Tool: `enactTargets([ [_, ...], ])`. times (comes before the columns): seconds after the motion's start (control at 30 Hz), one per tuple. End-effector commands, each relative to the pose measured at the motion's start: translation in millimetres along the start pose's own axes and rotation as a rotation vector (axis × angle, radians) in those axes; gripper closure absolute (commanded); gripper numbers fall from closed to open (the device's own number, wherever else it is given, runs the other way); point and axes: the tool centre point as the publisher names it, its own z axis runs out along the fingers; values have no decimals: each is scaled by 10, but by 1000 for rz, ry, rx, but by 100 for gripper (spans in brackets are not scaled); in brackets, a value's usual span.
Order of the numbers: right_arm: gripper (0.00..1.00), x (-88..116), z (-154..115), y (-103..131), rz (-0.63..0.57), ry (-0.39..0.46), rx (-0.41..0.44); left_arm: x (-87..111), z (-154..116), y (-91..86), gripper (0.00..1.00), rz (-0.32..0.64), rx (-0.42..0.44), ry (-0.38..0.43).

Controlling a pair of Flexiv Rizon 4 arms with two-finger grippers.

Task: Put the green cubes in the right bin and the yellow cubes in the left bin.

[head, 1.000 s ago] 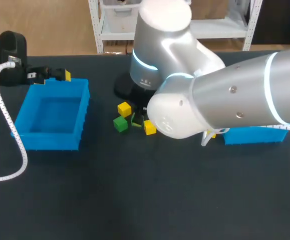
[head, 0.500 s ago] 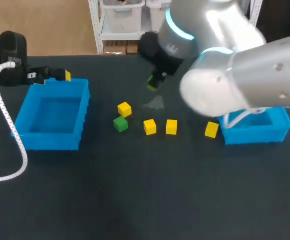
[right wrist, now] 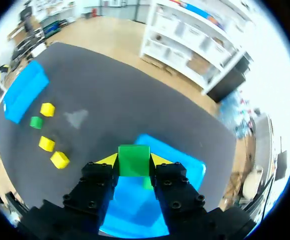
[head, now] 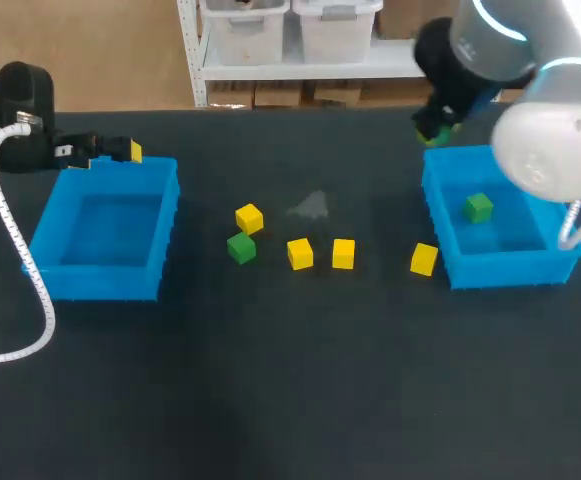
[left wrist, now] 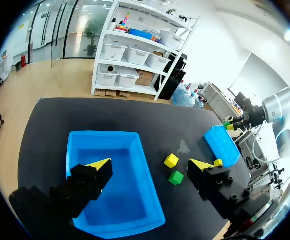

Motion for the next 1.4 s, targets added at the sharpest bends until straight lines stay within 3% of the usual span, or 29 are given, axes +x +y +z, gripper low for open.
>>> enactTargets([
  [0.03, 100, 370, 34, -195, 49, -64, 64, 11, -2, 24, 0, 3, 12, -6],
  [0.2, 100, 503, 93, -344, 85, -27, 82, 11, -2, 24, 0, 3, 12, -6],
  [0.23, 64, 504, 92, -345, 82, -28, 82, 11, -2, 24, 0, 3, 12, -6],
  [0.27, 0, 498, 79, -344, 76, -32, 81, 11, -2, 24, 0, 3, 12, -6],
  [0.47, 0, 284, -42, -197, 0, -84, 53, 11, -2, 24, 0, 3, 12, -6],
  [0.6, 0, 29, -154, 39, -93, -130, 9, 11, -2, 24, 0, 3, 12, -6],
  [0.8, 0, -315, -219, 570, -242, -175, -50, 11, -2, 24, 0, 3, 12, -6],
  [0.97, 0, -488, -200, 1103, -343, -185, -101, 11, -2, 24, 0, 3, 12, -6],
  [1.23, 0, -536, -157, 1990, -463, -166, -189, 11, -2, 24, 0, 3, 12, -6],
  [1.4, 0, -537, -77, 2336, -480, -147, -209, 11, -2, 24, 0, 3, 12, -6],
])
